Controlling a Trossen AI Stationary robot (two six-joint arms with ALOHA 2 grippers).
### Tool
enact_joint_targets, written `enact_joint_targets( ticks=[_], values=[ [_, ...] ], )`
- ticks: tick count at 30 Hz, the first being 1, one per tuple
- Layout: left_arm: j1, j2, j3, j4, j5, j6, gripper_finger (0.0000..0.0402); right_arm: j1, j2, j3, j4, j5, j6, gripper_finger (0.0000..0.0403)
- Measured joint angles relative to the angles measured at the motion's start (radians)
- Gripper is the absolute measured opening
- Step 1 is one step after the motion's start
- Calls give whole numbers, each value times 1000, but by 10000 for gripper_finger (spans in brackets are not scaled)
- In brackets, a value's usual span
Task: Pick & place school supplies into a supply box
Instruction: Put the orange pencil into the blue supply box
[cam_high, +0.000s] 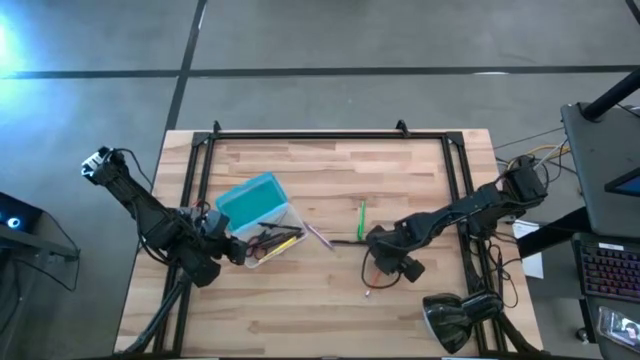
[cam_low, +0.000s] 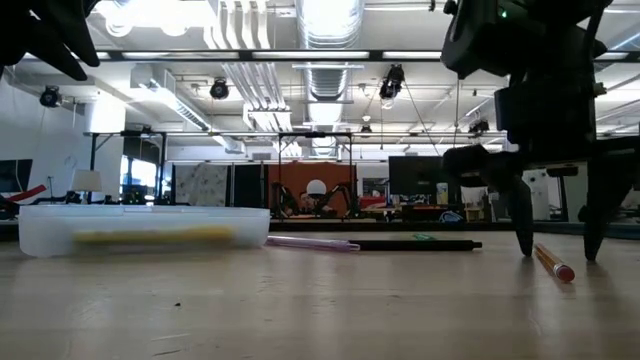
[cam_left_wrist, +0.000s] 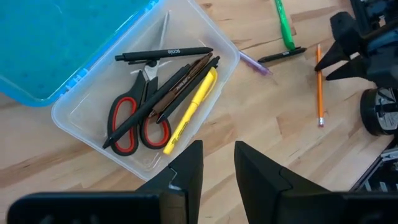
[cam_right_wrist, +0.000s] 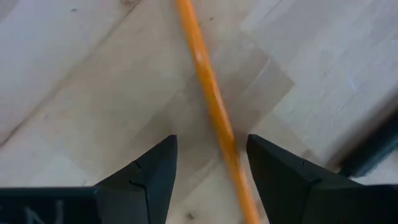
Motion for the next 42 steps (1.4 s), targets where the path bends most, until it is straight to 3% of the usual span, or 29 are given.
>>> enact_joint_targets(
  ticks=[13,20,30,42],
  values=[
    [7,20,0,57,19,18,76,-2,-18,-4,2,35,61,140],
    [48,147,0,242,22,164,76,-5,-61,-6,3,15,85,139],
    [65,312,26,465,84,232,76,-5,16,-8,31,2,90,129],
    [64,545,209,468,111,487,76,-2,27,7,258,4,473,50]
  ],
)
